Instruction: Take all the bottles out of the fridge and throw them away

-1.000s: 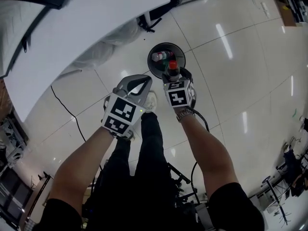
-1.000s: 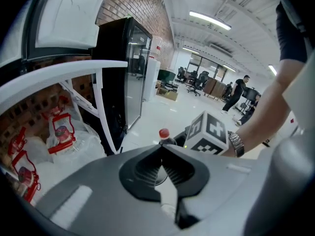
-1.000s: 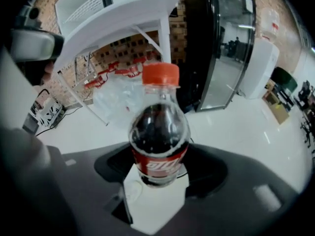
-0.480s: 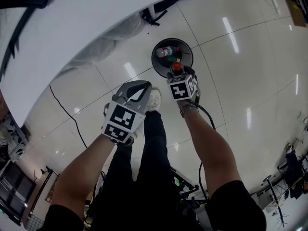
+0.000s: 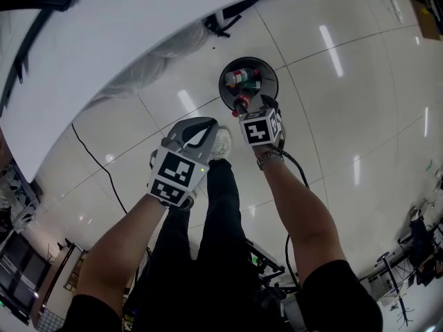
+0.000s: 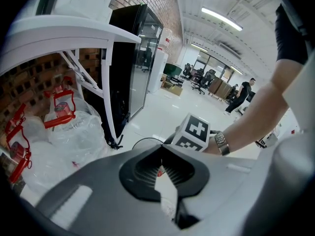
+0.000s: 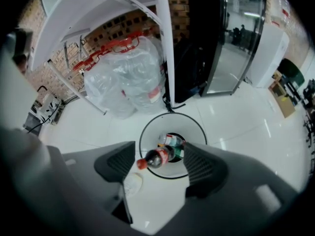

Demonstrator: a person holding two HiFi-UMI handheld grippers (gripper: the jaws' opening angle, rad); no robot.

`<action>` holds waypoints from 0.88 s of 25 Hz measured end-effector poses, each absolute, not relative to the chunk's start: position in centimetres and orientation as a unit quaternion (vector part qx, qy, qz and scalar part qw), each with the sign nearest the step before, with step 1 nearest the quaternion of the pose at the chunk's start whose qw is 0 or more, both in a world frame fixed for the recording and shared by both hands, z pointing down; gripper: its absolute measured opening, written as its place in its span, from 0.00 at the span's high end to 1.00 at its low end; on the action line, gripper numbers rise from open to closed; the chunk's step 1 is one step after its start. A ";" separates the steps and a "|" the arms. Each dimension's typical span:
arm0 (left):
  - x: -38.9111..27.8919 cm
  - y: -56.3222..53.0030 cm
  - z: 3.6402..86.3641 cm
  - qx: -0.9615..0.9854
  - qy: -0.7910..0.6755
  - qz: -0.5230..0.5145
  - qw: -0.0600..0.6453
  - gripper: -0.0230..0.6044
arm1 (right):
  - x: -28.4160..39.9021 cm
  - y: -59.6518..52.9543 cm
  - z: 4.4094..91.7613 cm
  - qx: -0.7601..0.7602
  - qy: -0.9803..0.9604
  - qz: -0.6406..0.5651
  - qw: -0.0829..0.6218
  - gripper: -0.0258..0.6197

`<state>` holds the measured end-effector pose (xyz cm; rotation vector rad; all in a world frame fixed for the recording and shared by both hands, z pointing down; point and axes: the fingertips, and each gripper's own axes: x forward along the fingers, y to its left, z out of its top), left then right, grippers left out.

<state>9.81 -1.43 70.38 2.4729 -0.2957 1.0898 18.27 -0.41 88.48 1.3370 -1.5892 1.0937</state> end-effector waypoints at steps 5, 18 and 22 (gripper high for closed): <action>9.6 -1.6 69.1 0.892 -0.113 0.386 0.206 0.96 | 17.4 0.3 87.0 0.524 -0.630 0.428 0.381 0.48; 9.3 -1.2 61.9 0.903 -0.138 0.362 0.187 0.96 | 16.1 0.0 77.7 0.530 -0.655 0.410 0.349 0.50; 9.1 -0.6 58.7 0.907 -0.150 0.350 0.180 0.96 | 15.7 0.0 73.5 0.533 -0.670 0.393 0.336 0.51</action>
